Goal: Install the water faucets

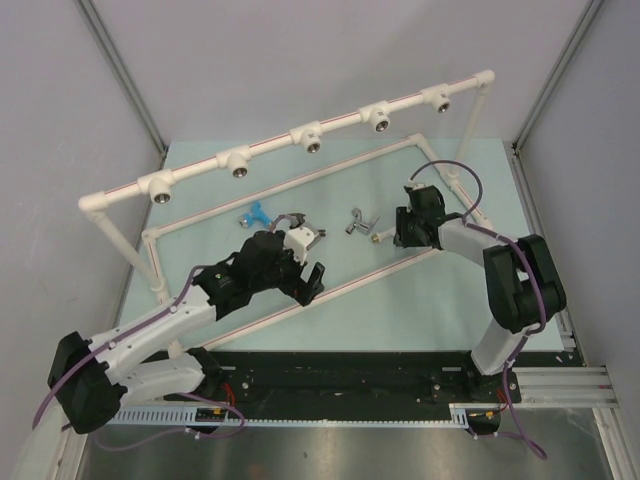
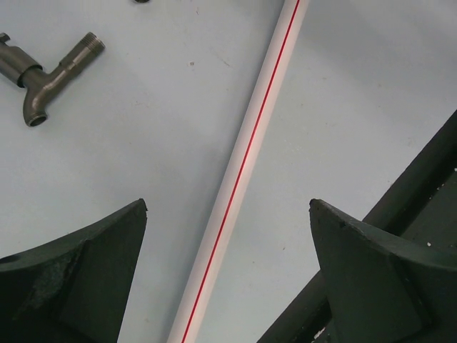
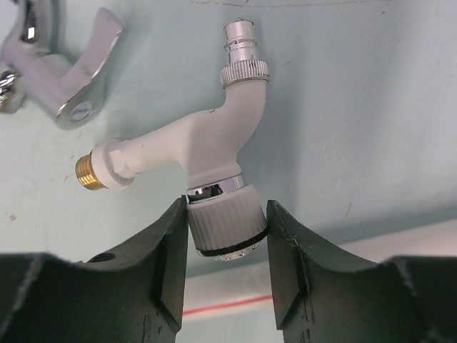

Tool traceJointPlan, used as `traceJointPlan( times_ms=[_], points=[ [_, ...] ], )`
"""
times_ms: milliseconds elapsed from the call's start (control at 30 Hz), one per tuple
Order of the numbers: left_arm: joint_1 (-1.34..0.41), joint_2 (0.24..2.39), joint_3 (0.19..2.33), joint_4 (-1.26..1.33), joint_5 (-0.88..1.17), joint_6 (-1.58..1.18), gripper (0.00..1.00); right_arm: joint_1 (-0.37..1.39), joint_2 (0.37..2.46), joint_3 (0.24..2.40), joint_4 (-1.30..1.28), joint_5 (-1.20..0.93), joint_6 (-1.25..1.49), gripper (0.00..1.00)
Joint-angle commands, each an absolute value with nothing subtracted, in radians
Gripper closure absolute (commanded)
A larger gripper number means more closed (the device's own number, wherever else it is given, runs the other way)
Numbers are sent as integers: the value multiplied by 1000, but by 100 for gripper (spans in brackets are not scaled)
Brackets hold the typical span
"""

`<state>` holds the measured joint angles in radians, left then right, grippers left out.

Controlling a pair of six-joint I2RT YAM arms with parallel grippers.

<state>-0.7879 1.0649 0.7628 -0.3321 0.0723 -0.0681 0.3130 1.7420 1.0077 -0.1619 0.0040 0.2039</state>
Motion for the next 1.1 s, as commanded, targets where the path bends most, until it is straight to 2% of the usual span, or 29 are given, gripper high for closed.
traceJointPlan(
  times_ms=[0, 267, 500, 800, 1067],
  points=[
    [-805, 980, 735, -253, 72, -26, 0, 344, 1603, 1035, -219, 55, 204, 99],
    [-903, 832, 724, -137, 3, 121, 0, 359, 1415, 1034, -258, -21, 244, 99],
    [-1096, 788, 749, -52, -204, 403, 0, 445, 1276, 1023, -290, -29, 255, 99],
    [-1268, 893, 755, 159, -391, 804, 0, 595, 1125, 948, -255, -11, 327, 100],
    [-1275, 1061, 753, 290, -437, 963, 0, 641, 1042, 876, -215, -15, 360, 100]
  ],
)
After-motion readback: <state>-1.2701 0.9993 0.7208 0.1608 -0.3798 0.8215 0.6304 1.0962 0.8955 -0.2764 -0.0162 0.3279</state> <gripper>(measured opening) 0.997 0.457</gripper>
